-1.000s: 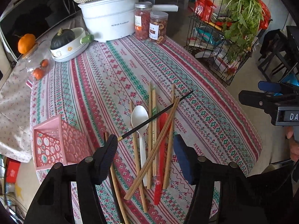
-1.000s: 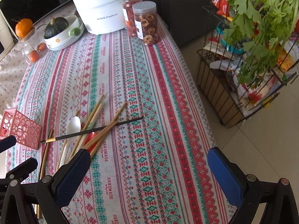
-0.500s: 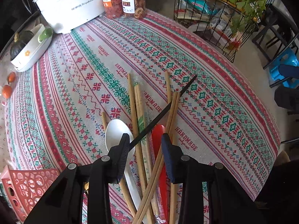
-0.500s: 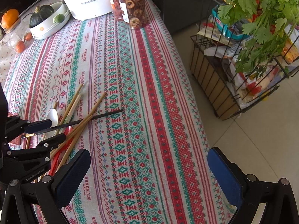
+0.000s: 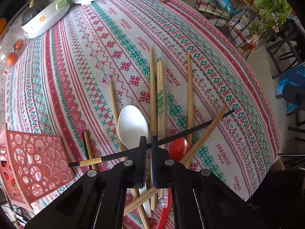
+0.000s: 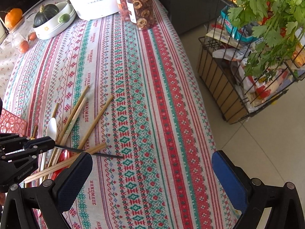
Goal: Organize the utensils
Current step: 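Lower the left tool over the utensil pile toward a wooden chopstick, then grasp a wooden chopstick with the left tool while the right tool grasps another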
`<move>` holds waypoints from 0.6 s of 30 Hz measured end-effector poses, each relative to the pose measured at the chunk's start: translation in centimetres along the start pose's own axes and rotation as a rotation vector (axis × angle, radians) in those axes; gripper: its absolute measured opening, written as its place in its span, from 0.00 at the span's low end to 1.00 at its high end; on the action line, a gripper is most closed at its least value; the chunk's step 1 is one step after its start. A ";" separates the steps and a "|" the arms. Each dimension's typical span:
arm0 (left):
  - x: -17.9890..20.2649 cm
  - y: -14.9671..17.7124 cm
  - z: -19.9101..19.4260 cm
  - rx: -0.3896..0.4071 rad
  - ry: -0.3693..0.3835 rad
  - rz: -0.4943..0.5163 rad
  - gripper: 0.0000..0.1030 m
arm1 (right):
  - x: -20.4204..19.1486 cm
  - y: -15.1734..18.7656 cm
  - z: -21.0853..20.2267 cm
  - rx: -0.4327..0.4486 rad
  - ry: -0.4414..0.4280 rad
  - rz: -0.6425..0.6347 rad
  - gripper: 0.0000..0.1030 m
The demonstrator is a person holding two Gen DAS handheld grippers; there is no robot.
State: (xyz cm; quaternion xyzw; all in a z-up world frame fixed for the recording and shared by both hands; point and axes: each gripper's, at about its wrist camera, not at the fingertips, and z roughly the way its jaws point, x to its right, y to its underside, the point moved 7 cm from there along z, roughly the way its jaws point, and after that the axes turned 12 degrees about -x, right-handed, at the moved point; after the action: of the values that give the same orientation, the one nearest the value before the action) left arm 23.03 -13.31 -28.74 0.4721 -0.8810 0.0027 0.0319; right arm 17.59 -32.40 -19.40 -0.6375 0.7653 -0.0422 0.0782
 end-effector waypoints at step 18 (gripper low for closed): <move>-1.2 -7.1 -0.6 0.157 0.093 -0.193 0.32 | 0.2 0.2 0.2 -0.004 -0.014 0.018 1.00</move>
State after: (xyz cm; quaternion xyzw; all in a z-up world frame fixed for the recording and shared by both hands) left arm 29.62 -16.18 -28.40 0.5552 -0.8261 0.0903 0.0358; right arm 17.43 -32.55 -19.65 -0.6310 0.7706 -0.0356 0.0828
